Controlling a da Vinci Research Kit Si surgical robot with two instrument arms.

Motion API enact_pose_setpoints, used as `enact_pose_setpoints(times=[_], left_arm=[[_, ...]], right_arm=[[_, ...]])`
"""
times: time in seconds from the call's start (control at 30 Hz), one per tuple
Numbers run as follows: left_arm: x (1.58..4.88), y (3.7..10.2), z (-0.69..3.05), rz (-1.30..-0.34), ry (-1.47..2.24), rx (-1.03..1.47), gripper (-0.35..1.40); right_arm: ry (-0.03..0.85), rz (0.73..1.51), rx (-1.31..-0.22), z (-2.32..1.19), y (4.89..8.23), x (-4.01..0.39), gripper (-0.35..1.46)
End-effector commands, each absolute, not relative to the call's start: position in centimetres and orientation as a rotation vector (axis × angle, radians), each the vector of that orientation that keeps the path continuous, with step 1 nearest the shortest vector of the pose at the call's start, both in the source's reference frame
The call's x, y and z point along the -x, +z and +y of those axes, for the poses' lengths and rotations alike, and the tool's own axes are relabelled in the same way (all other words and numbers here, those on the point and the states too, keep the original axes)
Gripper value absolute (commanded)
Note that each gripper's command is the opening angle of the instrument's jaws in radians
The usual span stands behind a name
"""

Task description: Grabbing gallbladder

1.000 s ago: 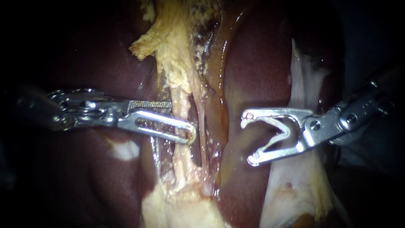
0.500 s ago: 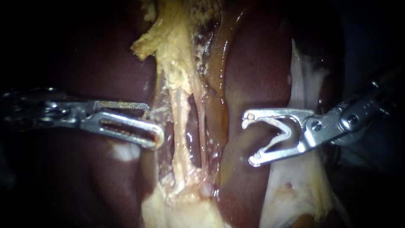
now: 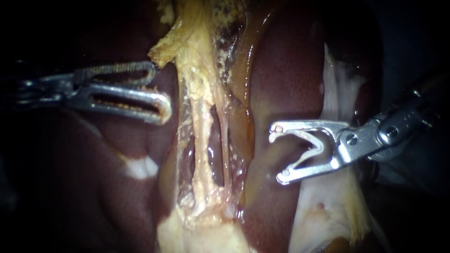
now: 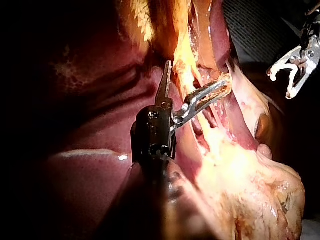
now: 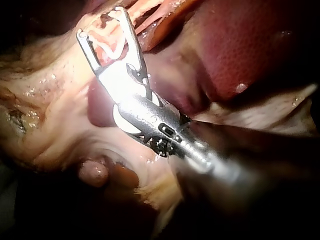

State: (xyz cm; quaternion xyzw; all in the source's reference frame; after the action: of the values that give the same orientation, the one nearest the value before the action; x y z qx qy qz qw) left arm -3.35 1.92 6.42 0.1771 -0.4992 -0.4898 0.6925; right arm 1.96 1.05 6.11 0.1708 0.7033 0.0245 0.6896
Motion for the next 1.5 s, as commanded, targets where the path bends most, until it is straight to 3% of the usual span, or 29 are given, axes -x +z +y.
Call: enact_pose_setpoints(times=[0.03, 0.33, 0.9, 1.0, 1.13, 1.17, 1.5], left_arm=[[3.37, 6.41, 1.95, -1.114, -1.100, -0.385, 0.98], [3.60, 6.57, 2.09, -1.112, -1.093, -0.339, 0.96], [3.58, 6.99, 2.11, -1.086, -1.096, -0.317, 0.84], [3.58, 6.99, 2.11, -1.080, -1.096, -0.316, 0.64], [3.57, 7.00, 2.14, -1.067, -1.095, -0.319, -0.28], [3.56, 7.00, 2.15, -1.061, -1.095, -0.320, -0.35], [3.43, 7.07, 2.23, -0.998, -1.115, -0.351, -0.35]], right_arm=[[0.055, 1.573, -0.382, 1.04, 6.11, -1.97, 0.45], [0.055, 1.573, -0.382, 1.04, 6.11, -1.98, 0.45], [0.055, 1.573, -0.382, 1.04, 6.10, -1.98, 0.45], [0.055, 1.573, -0.382, 1.04, 6.10, -1.98, 0.45], [0.055, 1.573, -0.382, 1.04, 6.10, -1.99, 0.45], [0.055, 1.573, -0.382, 1.04, 6.10, -1.99, 0.45], [0.054, 1.573, -0.382, 1.04, 6.09, -1.98, 0.45]])
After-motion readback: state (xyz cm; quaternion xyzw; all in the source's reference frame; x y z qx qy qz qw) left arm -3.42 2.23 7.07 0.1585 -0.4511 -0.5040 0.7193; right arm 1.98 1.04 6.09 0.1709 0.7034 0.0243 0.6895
